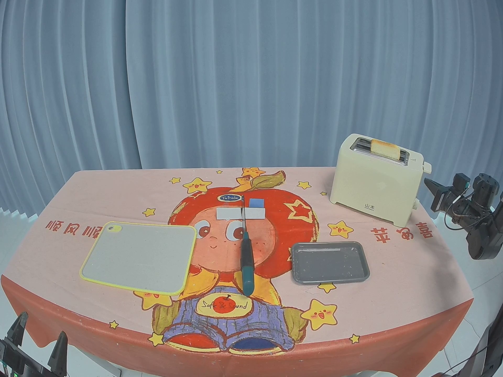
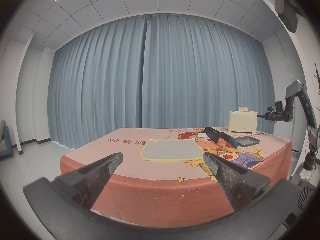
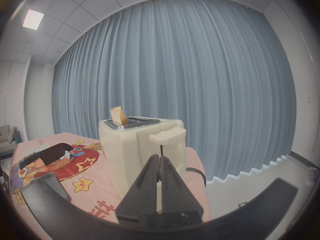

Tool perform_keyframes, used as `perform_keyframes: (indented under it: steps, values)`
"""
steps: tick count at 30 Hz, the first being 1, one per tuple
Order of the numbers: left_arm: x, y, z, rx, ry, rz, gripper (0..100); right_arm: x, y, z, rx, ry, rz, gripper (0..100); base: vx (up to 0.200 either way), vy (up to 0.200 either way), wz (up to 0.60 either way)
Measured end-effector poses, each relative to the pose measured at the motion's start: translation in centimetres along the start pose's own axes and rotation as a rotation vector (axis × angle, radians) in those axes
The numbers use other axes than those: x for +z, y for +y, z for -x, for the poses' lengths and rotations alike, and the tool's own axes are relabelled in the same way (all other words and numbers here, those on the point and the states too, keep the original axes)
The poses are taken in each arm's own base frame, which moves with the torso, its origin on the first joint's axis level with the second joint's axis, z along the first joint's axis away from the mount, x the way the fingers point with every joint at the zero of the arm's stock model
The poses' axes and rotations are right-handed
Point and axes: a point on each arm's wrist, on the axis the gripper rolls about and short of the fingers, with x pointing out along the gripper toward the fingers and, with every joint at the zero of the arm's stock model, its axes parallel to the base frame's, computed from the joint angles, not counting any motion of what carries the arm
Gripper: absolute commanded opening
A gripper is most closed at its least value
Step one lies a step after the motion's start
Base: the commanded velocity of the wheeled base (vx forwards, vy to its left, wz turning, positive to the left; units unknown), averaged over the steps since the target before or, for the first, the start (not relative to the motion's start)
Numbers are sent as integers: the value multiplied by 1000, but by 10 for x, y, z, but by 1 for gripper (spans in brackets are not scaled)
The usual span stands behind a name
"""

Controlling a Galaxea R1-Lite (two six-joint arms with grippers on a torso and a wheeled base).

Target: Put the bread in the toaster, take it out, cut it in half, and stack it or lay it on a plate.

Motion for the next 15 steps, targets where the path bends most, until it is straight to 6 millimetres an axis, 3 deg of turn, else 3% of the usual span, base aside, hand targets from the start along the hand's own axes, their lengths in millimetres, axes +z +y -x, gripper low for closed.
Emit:
perform_keyframes:
  steps: [6,15]
  values:
    - [0,0,0,0,0,0,100,3,0,3,-5,0,0,0,0,0,0]
    - [0,0,0,0,0,0,100,33,3,26,-22,-41,18,0,0,0,0]
